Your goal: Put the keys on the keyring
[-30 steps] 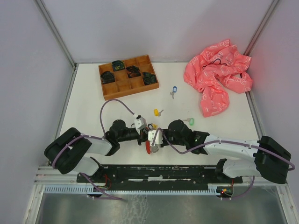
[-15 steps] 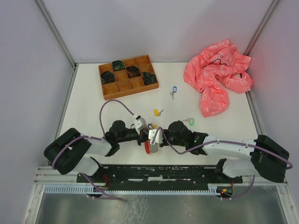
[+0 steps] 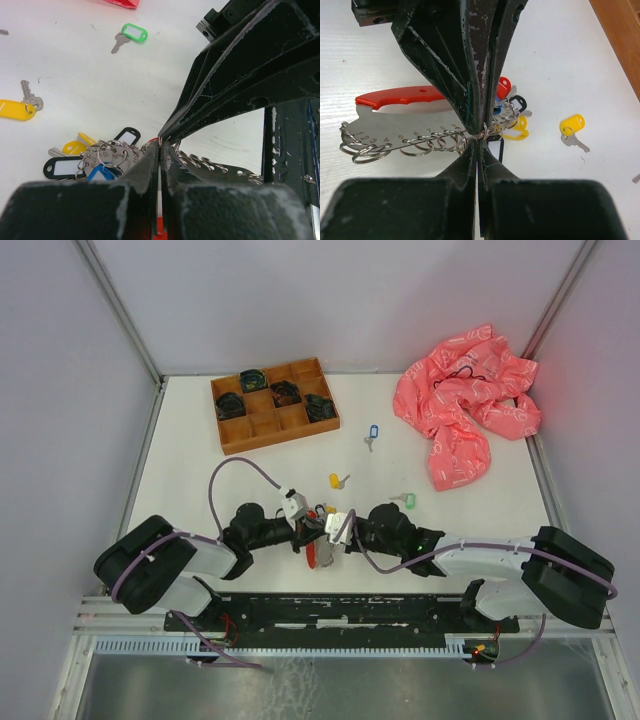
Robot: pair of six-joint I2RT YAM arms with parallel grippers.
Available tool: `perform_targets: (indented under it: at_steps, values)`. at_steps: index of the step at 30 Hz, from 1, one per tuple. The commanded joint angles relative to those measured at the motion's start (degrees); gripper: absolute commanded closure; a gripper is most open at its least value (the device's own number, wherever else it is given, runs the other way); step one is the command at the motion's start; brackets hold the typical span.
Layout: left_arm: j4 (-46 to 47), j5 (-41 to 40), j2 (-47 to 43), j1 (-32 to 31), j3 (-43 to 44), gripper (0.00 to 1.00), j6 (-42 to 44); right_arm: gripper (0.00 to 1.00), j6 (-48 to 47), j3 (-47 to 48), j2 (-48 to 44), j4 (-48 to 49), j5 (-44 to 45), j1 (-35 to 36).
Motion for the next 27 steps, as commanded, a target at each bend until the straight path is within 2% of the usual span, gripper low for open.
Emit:
perform_targets:
  at_steps: [1,7,11,14,18,27]
  values:
    - [11.64,-4.24,-0.65,-0.09,-0.85,0.97,-4.23,0.99,3.56,-1.8,0.29,10.3,-6.11,-0.33]
    - [16.22,-5.19,2.01,-1.07,-1.14,0.97,-5.93,0.99,2.77,-1.41,1.65,13.14,-9.23,-0.4]
    - [13.99,-5.55,1.65,-1.07,-1.5,0.97,-5.07,0.99,-2.95,0.74,-2.71,4.98,-5.0,-0.41]
    - [8.09,-5.8,-0.21,-1.04,-1.06,0.88,-2.74,0.99,-6.66,3.35,-7.0,-4.06,-3.73,-0.33]
    - [2.78,-3.94,-1.54,-1.01,0.47,0.79,-0.96,0.99,-8.67,5.65,-7.15,-9.21,-5.3,-0.31]
    - [-0.23,0.61,-0.47,-1.03,2.84,0.74,-0.08,0.99,-10.61,8.48,-4.79,-13.46,-7.28,-0.03]
